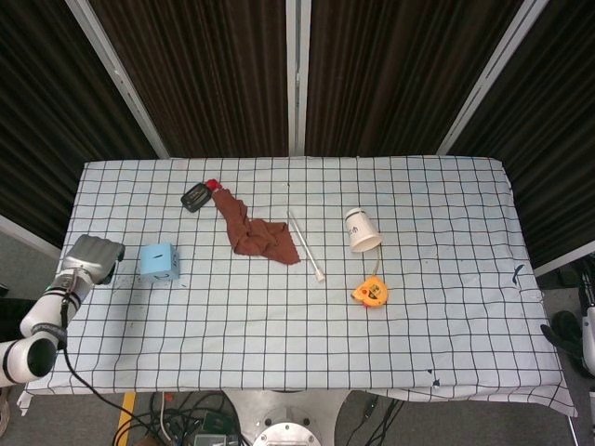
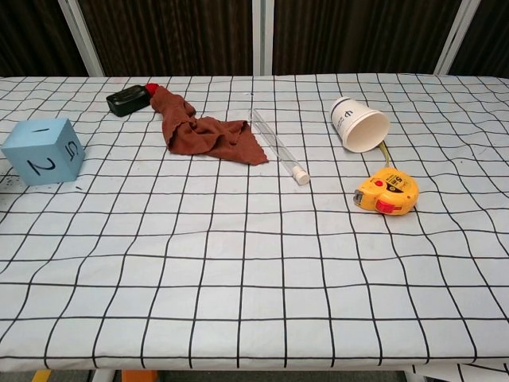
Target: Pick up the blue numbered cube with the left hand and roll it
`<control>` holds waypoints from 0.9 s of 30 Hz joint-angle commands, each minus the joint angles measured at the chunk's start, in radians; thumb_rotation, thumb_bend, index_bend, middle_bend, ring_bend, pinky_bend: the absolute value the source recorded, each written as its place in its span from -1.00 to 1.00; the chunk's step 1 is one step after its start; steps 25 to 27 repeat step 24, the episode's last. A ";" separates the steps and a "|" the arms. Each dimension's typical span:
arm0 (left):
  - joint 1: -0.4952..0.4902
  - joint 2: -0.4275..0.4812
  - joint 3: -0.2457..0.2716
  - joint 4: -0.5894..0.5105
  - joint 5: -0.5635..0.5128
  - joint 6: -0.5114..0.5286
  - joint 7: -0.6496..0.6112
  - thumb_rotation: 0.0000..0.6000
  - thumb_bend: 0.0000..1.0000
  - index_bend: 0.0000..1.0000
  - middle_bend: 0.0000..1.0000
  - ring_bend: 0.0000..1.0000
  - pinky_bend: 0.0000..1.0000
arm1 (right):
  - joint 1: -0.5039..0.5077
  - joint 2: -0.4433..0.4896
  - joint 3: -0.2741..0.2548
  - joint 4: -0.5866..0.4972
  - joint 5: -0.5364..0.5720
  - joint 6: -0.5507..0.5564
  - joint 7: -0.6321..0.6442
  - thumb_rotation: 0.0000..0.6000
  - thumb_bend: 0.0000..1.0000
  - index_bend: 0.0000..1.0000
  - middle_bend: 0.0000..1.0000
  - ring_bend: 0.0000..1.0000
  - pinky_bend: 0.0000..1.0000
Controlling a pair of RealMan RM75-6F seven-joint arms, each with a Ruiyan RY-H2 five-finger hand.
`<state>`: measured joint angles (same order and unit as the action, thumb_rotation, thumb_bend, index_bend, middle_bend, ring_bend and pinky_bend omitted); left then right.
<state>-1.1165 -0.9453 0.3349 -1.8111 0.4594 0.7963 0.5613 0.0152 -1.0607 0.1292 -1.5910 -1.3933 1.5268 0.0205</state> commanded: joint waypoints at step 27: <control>0.959 -0.266 -0.035 0.329 0.979 1.043 -0.659 0.93 -1.00 -0.84 -1.00 -1.00 -0.93 | -0.033 -0.032 -0.055 0.014 -0.101 0.059 -0.017 1.00 -0.96 -1.00 -1.00 -1.00 -1.00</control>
